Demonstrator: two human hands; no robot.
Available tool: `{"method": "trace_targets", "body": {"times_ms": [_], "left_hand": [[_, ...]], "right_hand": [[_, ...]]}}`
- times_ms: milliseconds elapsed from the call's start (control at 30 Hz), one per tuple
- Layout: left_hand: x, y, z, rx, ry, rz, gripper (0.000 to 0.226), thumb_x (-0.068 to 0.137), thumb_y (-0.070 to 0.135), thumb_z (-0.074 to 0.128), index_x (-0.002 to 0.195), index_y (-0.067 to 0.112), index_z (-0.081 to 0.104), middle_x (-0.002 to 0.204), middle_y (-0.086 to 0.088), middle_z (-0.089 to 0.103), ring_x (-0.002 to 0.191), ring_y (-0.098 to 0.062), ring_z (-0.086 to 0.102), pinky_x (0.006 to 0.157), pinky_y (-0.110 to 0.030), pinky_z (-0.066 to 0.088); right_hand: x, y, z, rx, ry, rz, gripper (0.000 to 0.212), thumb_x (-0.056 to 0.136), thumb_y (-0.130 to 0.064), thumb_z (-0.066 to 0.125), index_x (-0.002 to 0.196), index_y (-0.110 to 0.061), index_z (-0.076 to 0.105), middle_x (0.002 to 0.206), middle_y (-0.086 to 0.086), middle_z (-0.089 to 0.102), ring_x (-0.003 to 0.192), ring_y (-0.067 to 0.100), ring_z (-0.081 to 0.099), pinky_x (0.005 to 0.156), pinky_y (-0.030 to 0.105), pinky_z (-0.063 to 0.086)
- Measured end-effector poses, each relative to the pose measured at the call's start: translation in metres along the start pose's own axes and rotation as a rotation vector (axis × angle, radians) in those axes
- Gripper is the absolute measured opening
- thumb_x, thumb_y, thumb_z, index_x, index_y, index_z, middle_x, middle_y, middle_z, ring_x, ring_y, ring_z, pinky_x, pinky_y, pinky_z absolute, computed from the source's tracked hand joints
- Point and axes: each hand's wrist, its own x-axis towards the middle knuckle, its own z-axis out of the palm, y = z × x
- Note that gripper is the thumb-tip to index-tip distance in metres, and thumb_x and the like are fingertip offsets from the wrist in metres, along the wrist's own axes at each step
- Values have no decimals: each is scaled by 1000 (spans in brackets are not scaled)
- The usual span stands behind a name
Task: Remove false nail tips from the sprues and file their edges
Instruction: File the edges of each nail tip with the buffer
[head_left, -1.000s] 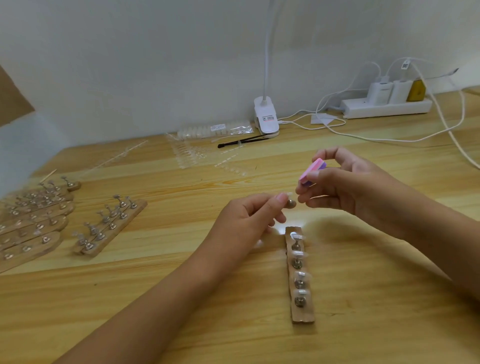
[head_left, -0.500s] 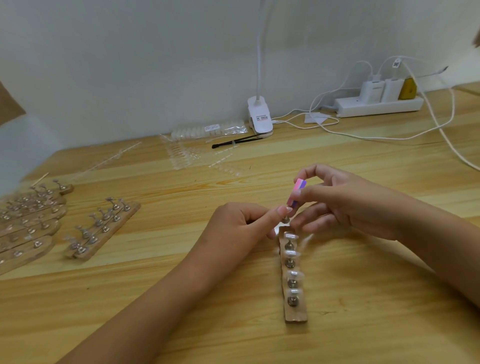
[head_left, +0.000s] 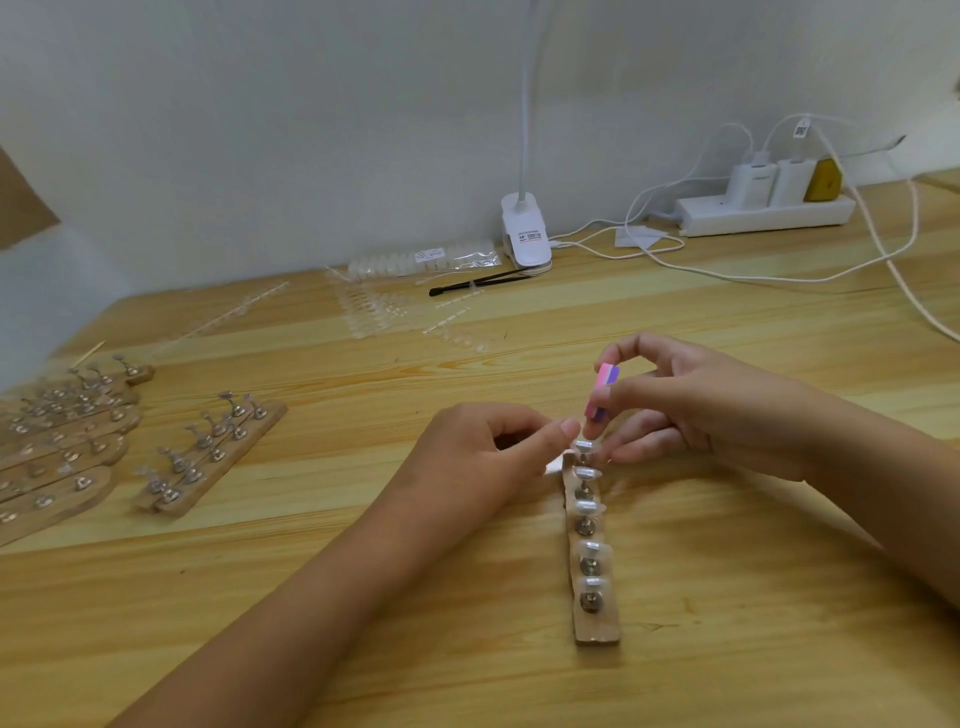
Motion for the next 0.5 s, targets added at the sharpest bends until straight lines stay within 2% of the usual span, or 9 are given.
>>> {"method": "trace_targets", "body": {"times_ms": [67, 167, 267, 400, 500], "left_hand": [[0, -1, -5, 18, 3, 21, 17, 88, 43, 69, 80, 30, 77, 63, 13, 60, 58, 4, 50, 56, -8, 38], [0, -2, -11, 48, -74, 70, 2, 86, 29, 75, 85, 29, 77, 63, 12, 56, 63, 1, 51, 60, -11, 41], [0, -3, -11, 58, -140, 69, 2, 83, 29, 77, 85, 30, 76, 64, 11, 54, 62, -2, 50, 60, -13, 41], [-1, -3, -7, 40, -182, 37, 10, 78, 34, 82, 86, 32, 76, 63, 17, 54, 60, -2, 47, 57, -15, 39], [-1, -2, -3, 29, -154, 23, 14, 76, 38, 83, 84, 29, 75, 62, 16, 54, 60, 0, 46, 57, -15, 37]], "right_hand": [[1, -1, -2, 1, 55, -31, 41, 80, -17, 73, 114, -13, 51, 94, 18, 74, 79, 27, 74, 61, 24, 59], [2, -1, -4, 28, 118, -63, 32, 85, -15, 70, 111, -14, 52, 91, 16, 75, 76, 25, 74, 59, 23, 58], [1, -2, -3, 39, 139, -68, 42, 75, -20, 74, 111, -15, 53, 90, 16, 75, 74, 23, 74, 58, 23, 58], [2, 0, -3, 37, 155, -86, 31, 85, -16, 69, 111, -15, 52, 89, 15, 75, 72, 20, 72, 58, 23, 58], [2, -1, -1, 36, 157, -96, 39, 79, -20, 72, 112, -15, 51, 88, 15, 75, 71, 19, 72, 57, 22, 57]]}}
